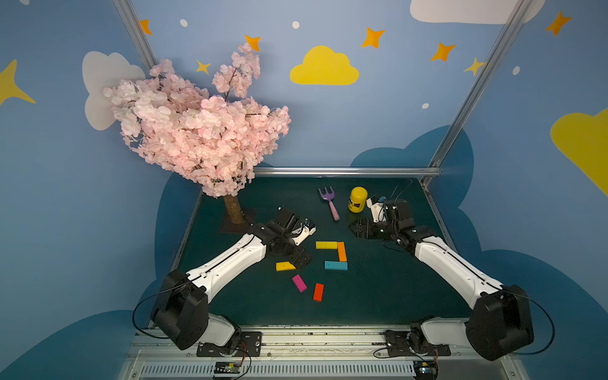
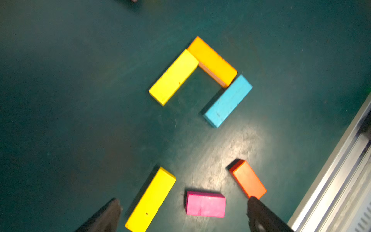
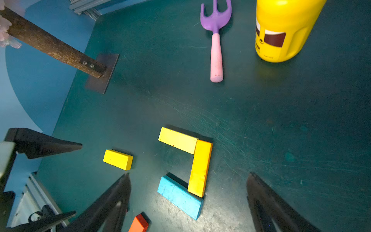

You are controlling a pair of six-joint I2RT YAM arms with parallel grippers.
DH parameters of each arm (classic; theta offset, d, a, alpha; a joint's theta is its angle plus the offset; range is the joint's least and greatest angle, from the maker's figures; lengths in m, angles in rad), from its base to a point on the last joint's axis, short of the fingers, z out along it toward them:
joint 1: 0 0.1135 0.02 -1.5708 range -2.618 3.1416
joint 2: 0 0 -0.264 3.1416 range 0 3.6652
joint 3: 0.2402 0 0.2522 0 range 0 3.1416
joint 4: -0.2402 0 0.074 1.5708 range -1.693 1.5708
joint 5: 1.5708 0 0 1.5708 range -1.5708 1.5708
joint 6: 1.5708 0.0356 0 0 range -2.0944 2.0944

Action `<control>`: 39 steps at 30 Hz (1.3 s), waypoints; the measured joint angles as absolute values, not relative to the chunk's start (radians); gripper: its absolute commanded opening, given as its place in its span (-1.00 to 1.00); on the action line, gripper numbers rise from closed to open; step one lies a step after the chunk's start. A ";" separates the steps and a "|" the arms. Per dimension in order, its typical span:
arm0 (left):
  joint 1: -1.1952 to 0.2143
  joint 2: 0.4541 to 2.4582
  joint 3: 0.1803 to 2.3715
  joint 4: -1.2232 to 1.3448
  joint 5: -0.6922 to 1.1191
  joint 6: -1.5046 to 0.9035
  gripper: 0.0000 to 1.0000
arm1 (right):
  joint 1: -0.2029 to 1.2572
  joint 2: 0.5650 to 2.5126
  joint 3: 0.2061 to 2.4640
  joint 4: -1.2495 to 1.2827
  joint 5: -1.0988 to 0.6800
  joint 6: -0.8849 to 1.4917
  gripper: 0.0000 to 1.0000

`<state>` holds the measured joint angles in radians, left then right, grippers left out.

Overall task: Assemble the letter p with building blocks
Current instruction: Move the building block to the center of the board.

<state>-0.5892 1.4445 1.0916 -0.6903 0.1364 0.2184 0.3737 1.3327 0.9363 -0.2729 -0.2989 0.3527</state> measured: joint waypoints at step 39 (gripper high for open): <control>-0.414 1.675 0.988 -0.678 0.060 0.484 0.67 | 0.321 1.149 0.803 -0.215 -0.366 0.381 0.77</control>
<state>-0.4145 1.6749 0.9882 -0.6781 0.0601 0.4835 0.3210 1.1492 0.8032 -0.2146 -0.3660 0.3809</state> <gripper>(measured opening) 0.860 0.887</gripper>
